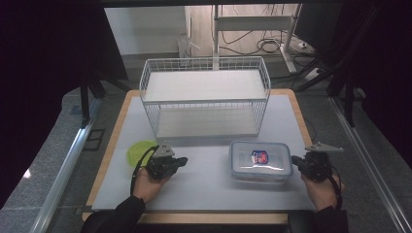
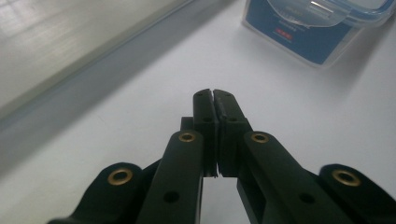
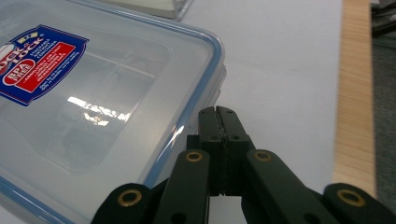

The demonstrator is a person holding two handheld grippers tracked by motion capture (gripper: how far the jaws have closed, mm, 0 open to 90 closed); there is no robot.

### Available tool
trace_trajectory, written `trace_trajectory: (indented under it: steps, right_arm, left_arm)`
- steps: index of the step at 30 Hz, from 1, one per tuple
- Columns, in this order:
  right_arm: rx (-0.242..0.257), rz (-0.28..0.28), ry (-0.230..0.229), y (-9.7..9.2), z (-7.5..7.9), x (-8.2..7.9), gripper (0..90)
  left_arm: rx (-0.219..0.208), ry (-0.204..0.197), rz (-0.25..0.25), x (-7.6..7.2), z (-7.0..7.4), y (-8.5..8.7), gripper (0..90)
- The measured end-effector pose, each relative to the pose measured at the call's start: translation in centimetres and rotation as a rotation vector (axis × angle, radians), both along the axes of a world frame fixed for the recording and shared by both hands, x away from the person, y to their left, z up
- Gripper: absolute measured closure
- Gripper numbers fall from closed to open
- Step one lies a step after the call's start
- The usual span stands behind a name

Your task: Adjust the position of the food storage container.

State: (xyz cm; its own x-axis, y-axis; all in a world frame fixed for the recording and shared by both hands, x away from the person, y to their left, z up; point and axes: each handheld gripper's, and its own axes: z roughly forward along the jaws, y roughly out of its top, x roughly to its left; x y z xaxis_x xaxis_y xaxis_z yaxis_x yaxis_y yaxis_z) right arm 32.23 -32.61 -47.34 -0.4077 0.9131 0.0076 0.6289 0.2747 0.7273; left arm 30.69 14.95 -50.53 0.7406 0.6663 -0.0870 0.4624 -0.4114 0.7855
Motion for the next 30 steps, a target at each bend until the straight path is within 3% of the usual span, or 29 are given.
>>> trace_trajectory:
  steps: [8, 15, 20, 27, 28, 30]
  right_arm:
    - [0.007, 0.066, 0.007, 2.4, -0.1, 0.6, 90.0]
    - [-0.001, 0.146, 0.006, 5.8, -0.3, 1.3, 90.0]
    - [-0.002, 0.225, 0.006, 9.0, -0.5, 1.5, 90.0]
    - [-0.007, 0.28, 0.007, 11.3, -0.7, 1.5, 90.0]
    - [0.001, 0.3, 0.014, 11.9, -0.8, 1.3, 90.0]
    - [-0.018, 0.306, 0.007, 12.4, -0.7, 1.0, 90.0]
  left_arm:
    - [-0.001, 0.004, 0.005, 0.0, -0.1, -0.1, 89.1]
    - [-0.023, 0.038, 0.029, -0.4, -0.5, 0.2, 89.1]
    - [-0.008, 0.037, 0.047, -0.7, -0.4, 0.4, 89.0]
    - [-0.008, 0.056, 0.064, -1.3, -0.5, 0.7, 88.8]
    - [0.012, 0.054, 0.082, -1.6, -0.6, 0.7, 89.5]
    - [0.012, 0.054, 0.094, -1.7, -0.6, 0.9, 89.7]
